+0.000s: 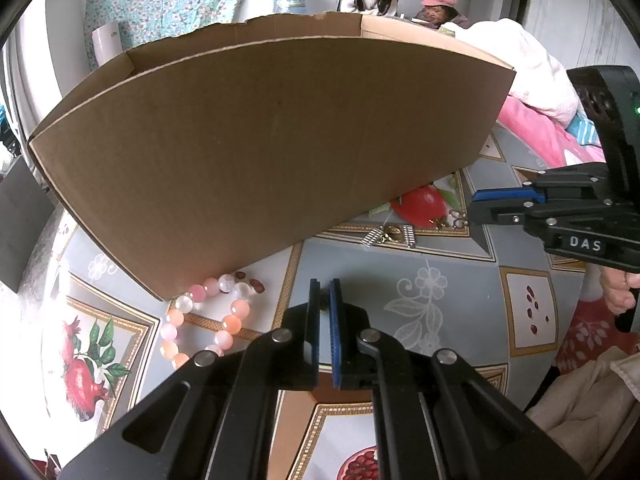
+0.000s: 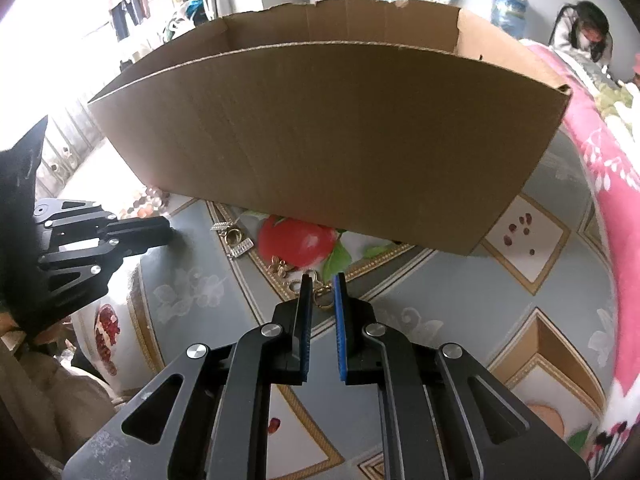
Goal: Organize jewelry
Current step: 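Close the right tool on the small gold ring and lift it, then carry the ring into the box with the right tool and open it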
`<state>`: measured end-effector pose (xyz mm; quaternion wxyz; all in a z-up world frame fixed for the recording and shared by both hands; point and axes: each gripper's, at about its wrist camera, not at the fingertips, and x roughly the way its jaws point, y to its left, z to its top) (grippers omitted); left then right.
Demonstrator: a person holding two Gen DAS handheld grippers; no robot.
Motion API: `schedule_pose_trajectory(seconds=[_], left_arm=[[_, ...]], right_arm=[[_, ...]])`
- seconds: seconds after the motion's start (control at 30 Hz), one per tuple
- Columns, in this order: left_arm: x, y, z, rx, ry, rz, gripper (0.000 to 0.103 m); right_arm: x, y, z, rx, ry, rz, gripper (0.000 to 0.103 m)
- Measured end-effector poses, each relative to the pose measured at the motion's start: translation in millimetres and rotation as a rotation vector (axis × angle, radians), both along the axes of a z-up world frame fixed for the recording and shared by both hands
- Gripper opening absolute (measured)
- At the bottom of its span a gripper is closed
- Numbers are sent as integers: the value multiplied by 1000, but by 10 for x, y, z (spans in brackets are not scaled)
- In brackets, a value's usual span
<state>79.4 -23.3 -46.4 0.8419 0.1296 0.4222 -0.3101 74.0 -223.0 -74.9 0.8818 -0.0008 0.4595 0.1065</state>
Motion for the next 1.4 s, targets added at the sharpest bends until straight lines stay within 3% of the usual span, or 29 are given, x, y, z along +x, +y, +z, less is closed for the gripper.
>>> schedule_pose_trajectory(seconds=[0.37,0.7,1.13,1.27,1.4], left_arm=[[-51,20,88,-19,-7,-35,4],[-191,159,524,-95,-93,-56,4],[-46,292,1414,-323,-196,-103,4],[161,163,1470,-345,-195,-99,4],[494,-36,1350,-365,-77,-78,4]], right_arm=[[-183,-160,187,23,-56,-21,9],[-258,-162,549,70,-148,5,9],[-145,-192,1258,143,-348,68,9],[62,-255,1344,157,-362,82,9],[396,-338,1274,161,-304,85,9]])
